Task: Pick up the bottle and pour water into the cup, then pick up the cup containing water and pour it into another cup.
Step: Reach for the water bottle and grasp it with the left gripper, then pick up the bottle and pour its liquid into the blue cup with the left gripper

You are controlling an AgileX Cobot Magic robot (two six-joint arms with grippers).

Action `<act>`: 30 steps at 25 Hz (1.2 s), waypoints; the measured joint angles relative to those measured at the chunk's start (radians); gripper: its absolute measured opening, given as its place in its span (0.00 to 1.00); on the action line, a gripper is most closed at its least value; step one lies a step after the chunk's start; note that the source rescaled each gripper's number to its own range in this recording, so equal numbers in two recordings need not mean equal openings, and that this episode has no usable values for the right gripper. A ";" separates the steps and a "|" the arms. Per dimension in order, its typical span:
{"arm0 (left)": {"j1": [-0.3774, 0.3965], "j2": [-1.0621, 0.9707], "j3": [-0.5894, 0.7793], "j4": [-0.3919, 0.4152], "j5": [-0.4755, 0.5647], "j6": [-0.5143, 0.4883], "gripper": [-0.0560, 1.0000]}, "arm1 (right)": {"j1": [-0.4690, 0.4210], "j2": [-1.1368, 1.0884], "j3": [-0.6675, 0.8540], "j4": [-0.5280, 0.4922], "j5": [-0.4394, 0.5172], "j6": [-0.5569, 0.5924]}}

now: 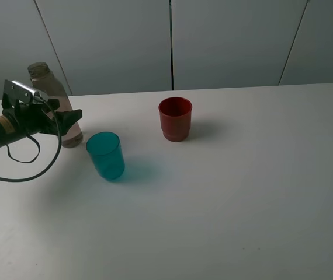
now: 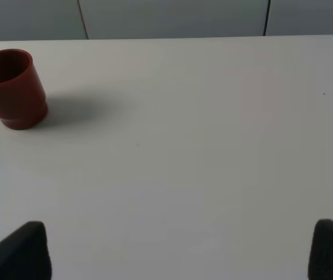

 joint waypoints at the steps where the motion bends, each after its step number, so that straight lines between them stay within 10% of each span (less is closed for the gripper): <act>1: -0.002 0.002 -0.001 0.000 -0.003 0.000 1.00 | 0.000 0.000 0.000 0.000 0.000 0.000; 9: -0.004 0.006 -0.007 -0.008 -0.017 -0.002 0.99 | 0.000 0.000 0.000 0.000 0.000 0.000; 11: -0.004 0.006 -0.007 -0.008 -0.018 -0.002 0.66 | 0.000 0.000 0.000 0.000 0.000 0.000; 13: -0.004 0.006 -0.007 -0.009 -0.019 -0.002 0.05 | 0.000 0.000 0.000 0.000 0.000 0.000; 30: -0.004 -0.083 -0.007 0.027 0.038 -0.013 0.07 | 0.000 0.000 0.000 0.000 0.000 0.000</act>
